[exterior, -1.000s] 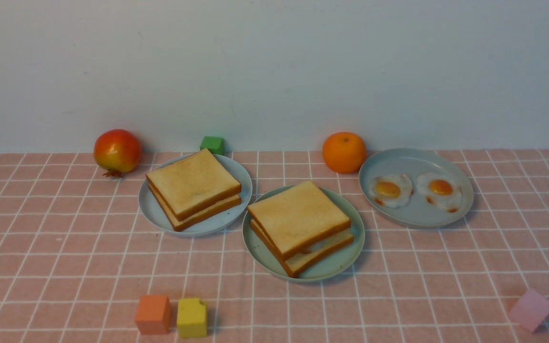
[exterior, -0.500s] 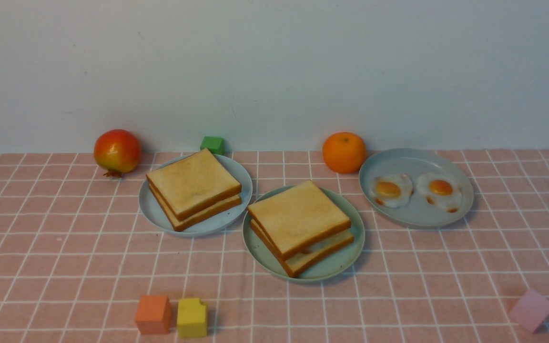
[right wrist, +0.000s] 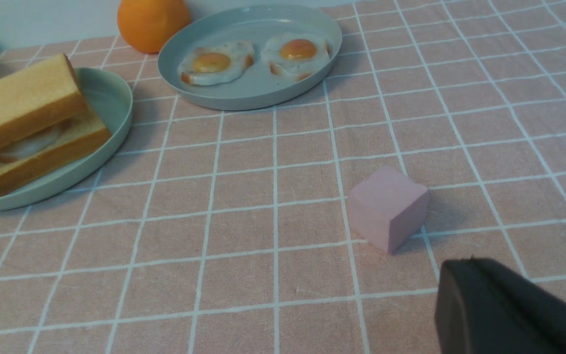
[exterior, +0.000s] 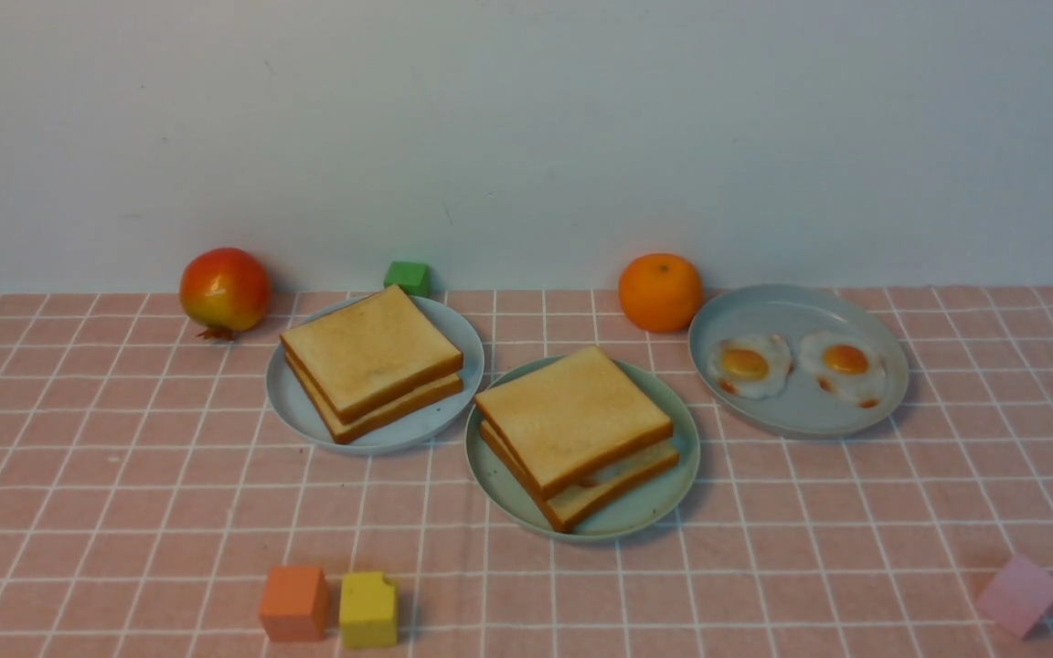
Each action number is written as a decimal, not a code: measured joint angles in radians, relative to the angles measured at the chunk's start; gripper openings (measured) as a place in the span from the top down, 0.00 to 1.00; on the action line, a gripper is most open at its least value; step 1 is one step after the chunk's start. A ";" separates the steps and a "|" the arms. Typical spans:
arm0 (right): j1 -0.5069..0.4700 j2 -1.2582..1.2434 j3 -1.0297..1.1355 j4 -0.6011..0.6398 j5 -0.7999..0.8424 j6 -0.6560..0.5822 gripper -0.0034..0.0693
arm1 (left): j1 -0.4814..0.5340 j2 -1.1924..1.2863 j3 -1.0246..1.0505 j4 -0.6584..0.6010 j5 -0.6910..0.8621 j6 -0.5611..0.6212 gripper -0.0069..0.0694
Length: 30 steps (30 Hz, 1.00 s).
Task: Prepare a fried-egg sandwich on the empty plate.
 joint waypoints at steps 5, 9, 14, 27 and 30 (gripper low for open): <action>0.000 0.000 0.000 0.000 0.000 0.000 0.95 | 0.024 -0.009 0.037 0.055 -0.175 -0.021 0.89; 0.000 0.000 0.000 0.000 0.000 0.000 0.95 | 0.168 -0.070 0.089 0.213 -0.269 -0.108 0.89; 0.000 0.000 0.000 0.000 0.000 0.000 0.94 | 0.405 -0.205 0.165 0.416 -0.191 -0.320 0.89; 0.000 0.000 0.000 0.000 0.000 0.000 0.93 | 0.624 -0.332 0.361 0.864 0.091 -0.922 0.89; 0.000 0.000 0.000 0.000 0.000 0.000 0.93 | 0.624 -0.332 0.360 0.866 0.094 -0.935 0.89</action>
